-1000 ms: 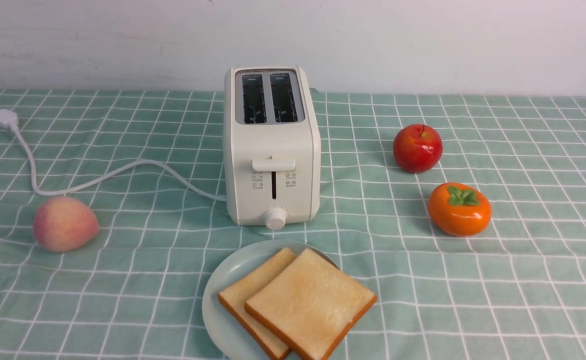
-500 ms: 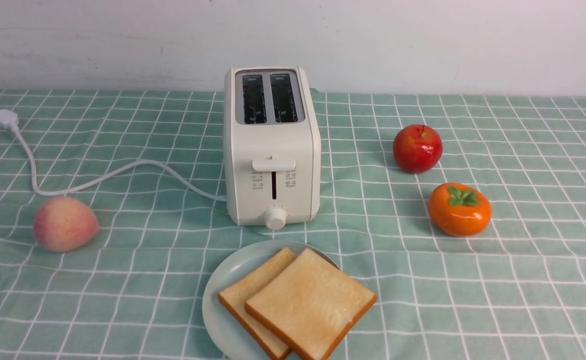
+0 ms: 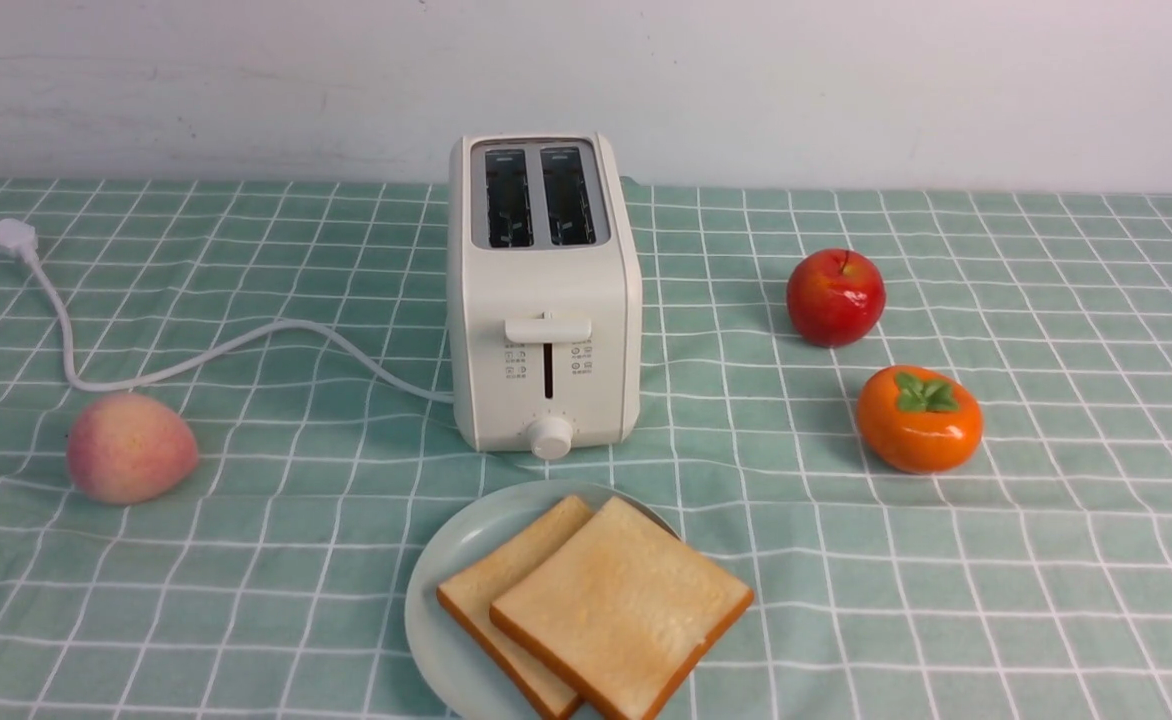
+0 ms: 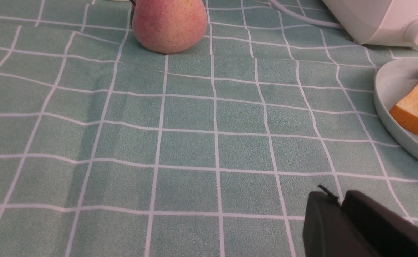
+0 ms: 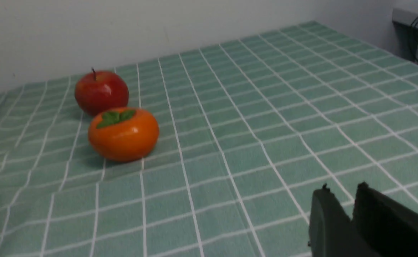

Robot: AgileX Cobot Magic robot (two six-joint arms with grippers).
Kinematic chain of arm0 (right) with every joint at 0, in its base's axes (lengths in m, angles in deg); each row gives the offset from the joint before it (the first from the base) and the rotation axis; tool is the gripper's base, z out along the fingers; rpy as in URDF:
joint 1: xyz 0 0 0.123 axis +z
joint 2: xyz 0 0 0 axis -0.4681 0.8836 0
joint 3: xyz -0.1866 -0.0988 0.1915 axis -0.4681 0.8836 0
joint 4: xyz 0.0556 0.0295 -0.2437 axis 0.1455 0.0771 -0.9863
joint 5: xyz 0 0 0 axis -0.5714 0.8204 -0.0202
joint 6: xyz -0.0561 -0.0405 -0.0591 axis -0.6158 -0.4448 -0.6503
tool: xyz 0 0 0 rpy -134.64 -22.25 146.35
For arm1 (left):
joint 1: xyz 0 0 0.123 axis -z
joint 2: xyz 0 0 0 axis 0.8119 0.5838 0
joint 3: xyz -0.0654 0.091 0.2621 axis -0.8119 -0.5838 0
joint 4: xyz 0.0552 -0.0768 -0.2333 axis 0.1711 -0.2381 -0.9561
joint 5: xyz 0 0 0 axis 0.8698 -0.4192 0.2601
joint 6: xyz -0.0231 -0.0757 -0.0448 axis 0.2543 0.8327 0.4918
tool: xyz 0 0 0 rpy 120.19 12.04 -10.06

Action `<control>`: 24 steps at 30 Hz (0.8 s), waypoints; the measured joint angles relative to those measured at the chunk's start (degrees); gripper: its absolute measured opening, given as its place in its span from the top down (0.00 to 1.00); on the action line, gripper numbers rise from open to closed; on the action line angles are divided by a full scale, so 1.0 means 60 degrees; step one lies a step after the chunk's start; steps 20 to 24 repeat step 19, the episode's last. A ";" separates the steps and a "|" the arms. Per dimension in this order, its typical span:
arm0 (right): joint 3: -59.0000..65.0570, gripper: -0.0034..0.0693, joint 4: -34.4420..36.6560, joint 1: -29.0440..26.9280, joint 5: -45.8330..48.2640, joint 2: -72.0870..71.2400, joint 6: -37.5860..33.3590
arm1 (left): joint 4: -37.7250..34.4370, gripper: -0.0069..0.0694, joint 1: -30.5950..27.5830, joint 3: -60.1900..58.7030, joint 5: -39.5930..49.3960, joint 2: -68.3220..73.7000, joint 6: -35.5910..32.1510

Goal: Take toasted bread from bread machine on blue coffee table place on plate.

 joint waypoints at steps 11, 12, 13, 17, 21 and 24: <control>-0.0075 0.77 -0.0139 0.0000 0.0626 0.0000 -0.0002 | 0.0000 0.81 0.0000 0.0000 -0.0007 0.0000 0.0000; -0.0075 0.77 -0.0139 0.0000 0.0626 0.0000 -0.0002 | 0.0000 0.81 0.0000 0.0000 -0.0007 0.0000 0.0000; -0.0075 0.77 -0.0139 0.0000 0.0626 0.0000 -0.0002 | 0.0000 0.81 0.0000 0.0000 -0.0007 0.0000 0.0000; -0.0075 0.76 -0.0131 0.0000 0.0626 0.0000 -0.0002 | 0.0000 0.81 0.0000 0.0000 -0.0007 0.0000 0.0000; -0.0075 0.76 -0.0131 0.0000 0.0626 0.0000 -0.0002 | 0.0000 0.81 0.0000 0.0000 -0.0007 0.0000 0.0000; -0.0075 0.76 -0.0131 0.0000 0.0626 0.0000 -0.0002 | 0.0000 0.81 0.0000 0.0000 -0.0007 0.0000 0.0000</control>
